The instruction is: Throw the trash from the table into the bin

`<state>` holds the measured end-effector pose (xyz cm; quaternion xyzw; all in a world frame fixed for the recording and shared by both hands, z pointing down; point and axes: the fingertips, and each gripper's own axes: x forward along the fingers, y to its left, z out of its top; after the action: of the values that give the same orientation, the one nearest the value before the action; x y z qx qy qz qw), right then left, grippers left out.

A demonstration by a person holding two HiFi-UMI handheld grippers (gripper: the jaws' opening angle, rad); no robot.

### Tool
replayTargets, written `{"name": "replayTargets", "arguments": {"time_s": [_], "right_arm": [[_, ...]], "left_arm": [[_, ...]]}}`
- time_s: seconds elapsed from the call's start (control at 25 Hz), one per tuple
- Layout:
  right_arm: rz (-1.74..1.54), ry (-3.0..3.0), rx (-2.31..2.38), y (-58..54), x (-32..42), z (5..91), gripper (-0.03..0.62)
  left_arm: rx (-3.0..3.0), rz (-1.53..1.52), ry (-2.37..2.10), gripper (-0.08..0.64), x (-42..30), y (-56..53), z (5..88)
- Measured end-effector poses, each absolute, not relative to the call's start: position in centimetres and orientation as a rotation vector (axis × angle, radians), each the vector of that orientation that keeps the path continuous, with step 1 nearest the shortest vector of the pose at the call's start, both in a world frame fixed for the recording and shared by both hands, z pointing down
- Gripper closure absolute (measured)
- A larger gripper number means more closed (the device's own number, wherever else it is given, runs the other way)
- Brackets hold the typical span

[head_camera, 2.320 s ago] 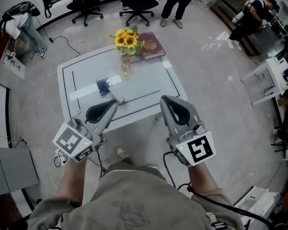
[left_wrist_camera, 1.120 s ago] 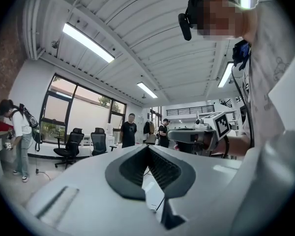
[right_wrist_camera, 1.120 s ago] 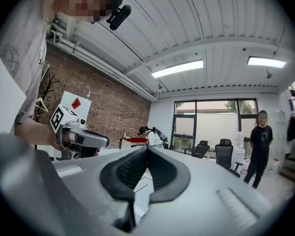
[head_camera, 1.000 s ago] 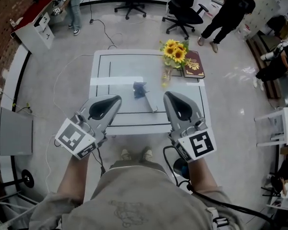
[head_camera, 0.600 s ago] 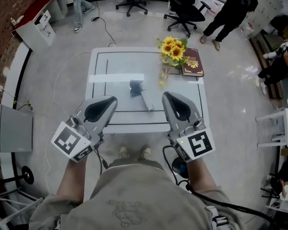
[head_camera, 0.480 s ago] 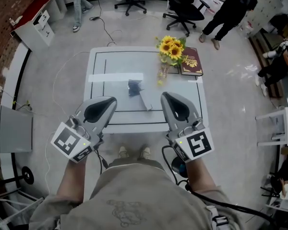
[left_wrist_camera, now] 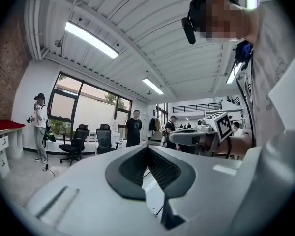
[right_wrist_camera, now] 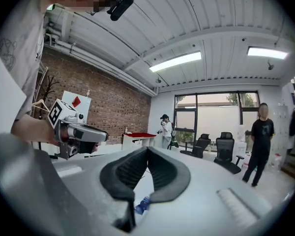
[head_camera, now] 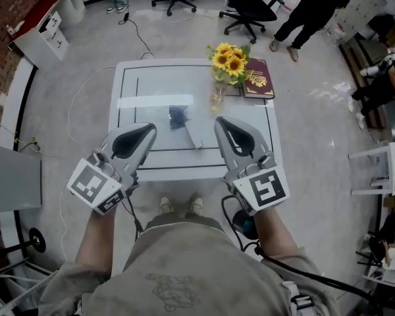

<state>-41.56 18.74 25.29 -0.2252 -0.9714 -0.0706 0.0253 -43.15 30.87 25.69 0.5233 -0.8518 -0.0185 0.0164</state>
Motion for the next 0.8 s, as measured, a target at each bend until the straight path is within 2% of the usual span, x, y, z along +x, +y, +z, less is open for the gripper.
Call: {"name": "replayTargets", "arguments": {"time_s": [0.12,0.4,0.8], "right_arm": [[-0.252,-2.966,-0.687,18.7,-42.9,26.1,0.588],[-0.316,-2.841,-0.685,19.5,-46.3,30.0,0.505],[-0.348,-2.595,-0.65,20.0,-50.1,41.1,0.437]], "left_arm": [[1.621,-0.054,-2.645,0.561,-44.2,30.5,26.4],[1.612,-0.08,-2.592,0.561,-46.6,29.3,29.8],[1.56,-0.133,-2.458,0.561,-49.7,28.3,38.7]]}}
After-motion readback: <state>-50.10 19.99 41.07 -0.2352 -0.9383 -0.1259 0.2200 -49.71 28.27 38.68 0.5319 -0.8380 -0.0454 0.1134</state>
